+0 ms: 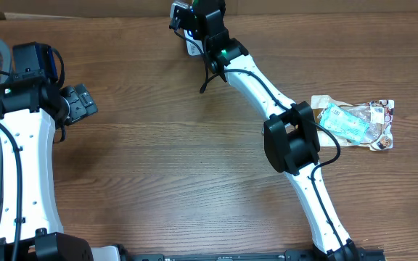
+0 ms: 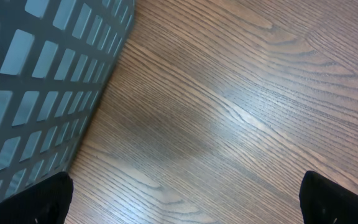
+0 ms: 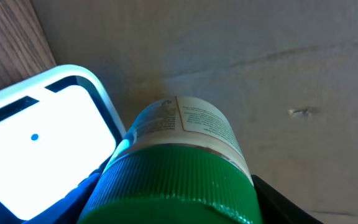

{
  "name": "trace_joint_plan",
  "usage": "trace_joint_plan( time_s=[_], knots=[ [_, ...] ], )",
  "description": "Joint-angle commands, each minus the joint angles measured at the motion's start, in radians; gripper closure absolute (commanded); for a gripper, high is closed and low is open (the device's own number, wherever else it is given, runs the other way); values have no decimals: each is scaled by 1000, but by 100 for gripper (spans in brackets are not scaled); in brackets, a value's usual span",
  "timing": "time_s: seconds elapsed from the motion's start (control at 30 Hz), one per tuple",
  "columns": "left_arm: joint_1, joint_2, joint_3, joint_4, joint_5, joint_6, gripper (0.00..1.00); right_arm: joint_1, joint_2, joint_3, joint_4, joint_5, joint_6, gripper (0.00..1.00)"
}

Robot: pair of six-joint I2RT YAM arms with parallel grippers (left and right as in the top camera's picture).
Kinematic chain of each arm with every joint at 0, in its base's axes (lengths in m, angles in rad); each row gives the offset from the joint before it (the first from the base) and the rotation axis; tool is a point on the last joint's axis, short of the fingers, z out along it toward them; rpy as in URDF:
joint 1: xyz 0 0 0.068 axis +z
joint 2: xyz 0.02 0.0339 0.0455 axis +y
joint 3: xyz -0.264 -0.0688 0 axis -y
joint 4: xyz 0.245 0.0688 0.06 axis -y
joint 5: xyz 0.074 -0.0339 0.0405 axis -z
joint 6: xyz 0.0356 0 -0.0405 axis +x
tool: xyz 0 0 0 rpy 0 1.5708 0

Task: Scan the item barcode
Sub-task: 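Raise the tilted jar close to the scanner face, then carry the jar right and set it upright beside the packs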

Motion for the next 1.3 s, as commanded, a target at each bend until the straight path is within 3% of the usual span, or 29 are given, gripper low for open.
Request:
trace_joint_plan(
  time_s=[0.0, 0.57, 0.83, 1.0, 1.13, 1.27],
  knots=[
    [-2, -2, 1, 3, 4, 19, 0, 2, -20, 25, 24, 23, -52, 40],
    [-2, -2, 1, 3, 4, 19, 1, 3, -26, 25, 21, 23, -18, 37],
    [-2, -2, 1, 3, 4, 19, 0, 5, -200, 26, -180, -64, 370, 34],
    [-2, -2, 1, 3, 4, 19, 0, 13, -378, 27, -503, -101, 728, 34],
    [-2, -2, 1, 3, 4, 19, 0, -8, -476, 27, -821, -335, 1037, 35],
    [-2, -2, 1, 3, 4, 19, 0, -52, -470, 20, -1093, -598, 1137, 36]
  ],
)
